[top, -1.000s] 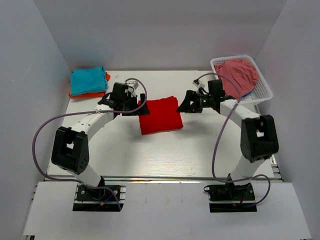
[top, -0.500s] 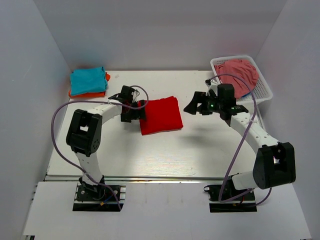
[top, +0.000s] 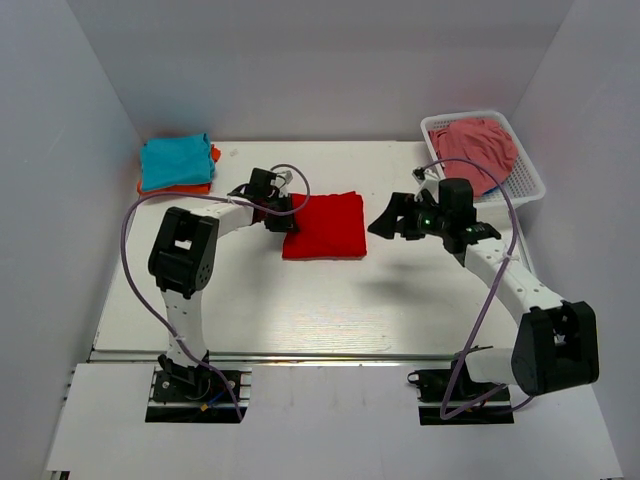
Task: Fold and stack the t-shirts
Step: Put the neatly folded tshirt into the corner of the board with the left arm
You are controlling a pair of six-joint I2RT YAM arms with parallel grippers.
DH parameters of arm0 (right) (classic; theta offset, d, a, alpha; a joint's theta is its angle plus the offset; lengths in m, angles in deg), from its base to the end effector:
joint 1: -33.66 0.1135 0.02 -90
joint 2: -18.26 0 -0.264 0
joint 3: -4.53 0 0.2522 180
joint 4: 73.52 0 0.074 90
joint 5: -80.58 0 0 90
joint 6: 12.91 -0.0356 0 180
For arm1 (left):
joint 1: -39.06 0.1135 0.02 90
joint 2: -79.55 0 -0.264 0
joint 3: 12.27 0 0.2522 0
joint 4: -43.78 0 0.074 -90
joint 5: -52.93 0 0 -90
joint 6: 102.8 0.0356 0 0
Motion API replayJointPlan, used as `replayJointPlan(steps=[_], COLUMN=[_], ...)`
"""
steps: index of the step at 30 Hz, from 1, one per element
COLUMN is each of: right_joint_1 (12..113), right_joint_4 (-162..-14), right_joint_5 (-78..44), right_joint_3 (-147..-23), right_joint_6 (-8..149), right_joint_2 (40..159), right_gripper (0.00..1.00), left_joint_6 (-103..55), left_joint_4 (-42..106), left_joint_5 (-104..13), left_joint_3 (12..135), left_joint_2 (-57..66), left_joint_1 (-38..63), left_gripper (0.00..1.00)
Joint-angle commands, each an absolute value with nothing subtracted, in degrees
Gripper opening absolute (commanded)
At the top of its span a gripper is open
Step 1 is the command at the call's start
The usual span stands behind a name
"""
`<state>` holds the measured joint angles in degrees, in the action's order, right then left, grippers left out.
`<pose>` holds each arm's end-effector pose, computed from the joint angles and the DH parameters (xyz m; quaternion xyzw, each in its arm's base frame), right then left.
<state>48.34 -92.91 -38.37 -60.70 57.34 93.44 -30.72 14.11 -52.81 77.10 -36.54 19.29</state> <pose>0.2786 0.0908 0.2736 -0.0891 0.8405 0.3508 0.4032 0.3932 -0.1516 0.1470 0.0549 0.9475 -0.2166 0.2287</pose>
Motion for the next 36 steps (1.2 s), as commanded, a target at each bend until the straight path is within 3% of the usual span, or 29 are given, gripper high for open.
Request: replayJointPlan(steps=[1, 2, 15, 21, 36], right_joint_1=[48.16, 48.17, 47.99, 47.90, 47.81], right_joint_4=[-89.92, -89.74, -90.18, -89.30, -89.48], right_joint_5=[-38.44, -37.56, -33.07, -32.36, -35.27], right_joint_3=[-58.55, -57.76, -55.03, -55.64, -63.29], right_joint_6=[56.52, 56.69, 58.98, 59.07, 58.54], right_joint_2=[89.38, 89.02, 87.34, 89.80, 101.32], right_gripper=[0.90, 0.90, 0.90, 0.90, 0.90], left_joint_6=[-28.01, -28.01, -7.64, 0.18, 14.35], left_joint_4=[15.86, 15.86, 7.71, 2.07, -2.43], left_joint_5=[-57.36, -58.24, -43.59, -35.67, -30.74], left_joint_3=[76.28, 76.28, 84.71, 93.59, 116.63], left_joint_2=[-40.41, -41.11, -28.12, -28.11, -38.04], left_joint_1=[18.76, 18.76, 21.04, 23.67, 34.22], left_gripper=[0.23, 0.00, 0.00, 0.00, 0.00])
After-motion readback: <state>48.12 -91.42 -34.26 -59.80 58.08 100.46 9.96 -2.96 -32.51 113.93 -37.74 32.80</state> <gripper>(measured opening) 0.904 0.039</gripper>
